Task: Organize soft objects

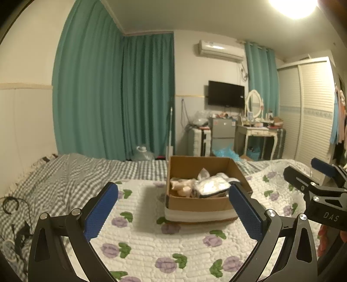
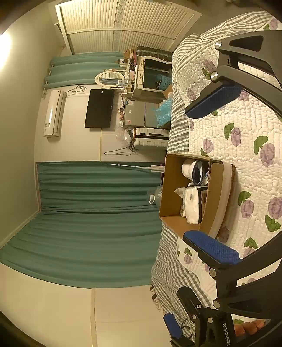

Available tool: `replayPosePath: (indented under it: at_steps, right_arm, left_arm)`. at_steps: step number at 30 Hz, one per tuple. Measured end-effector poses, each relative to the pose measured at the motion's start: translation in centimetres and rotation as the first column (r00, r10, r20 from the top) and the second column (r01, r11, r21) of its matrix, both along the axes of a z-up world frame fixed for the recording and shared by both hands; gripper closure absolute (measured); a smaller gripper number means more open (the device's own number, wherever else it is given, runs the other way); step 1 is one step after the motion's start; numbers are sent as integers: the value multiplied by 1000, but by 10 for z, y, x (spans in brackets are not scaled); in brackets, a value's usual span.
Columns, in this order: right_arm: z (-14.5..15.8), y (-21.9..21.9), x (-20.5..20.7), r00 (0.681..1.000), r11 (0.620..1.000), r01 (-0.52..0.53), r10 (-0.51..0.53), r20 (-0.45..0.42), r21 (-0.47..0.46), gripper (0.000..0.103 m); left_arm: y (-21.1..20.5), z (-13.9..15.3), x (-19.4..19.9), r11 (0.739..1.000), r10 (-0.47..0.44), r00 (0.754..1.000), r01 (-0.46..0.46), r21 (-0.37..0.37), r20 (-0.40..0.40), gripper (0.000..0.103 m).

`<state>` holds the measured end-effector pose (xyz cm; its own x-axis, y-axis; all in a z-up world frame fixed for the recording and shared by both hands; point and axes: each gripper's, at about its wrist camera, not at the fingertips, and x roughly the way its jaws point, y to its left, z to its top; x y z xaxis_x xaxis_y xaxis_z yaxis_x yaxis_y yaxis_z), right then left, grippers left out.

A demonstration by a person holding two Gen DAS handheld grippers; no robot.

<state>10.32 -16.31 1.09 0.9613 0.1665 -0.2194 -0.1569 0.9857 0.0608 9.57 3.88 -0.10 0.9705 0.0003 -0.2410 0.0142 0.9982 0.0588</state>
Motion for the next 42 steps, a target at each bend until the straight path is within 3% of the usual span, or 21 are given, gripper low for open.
replayPosePath:
  at_steps: [42]
  right_arm:
    - [-6, 2, 0, 1000, 1000, -4, 4, -16, -3, 0]
  left_arm:
    - [4, 2, -3, 1000, 13, 1000, -13, 1, 7, 0]
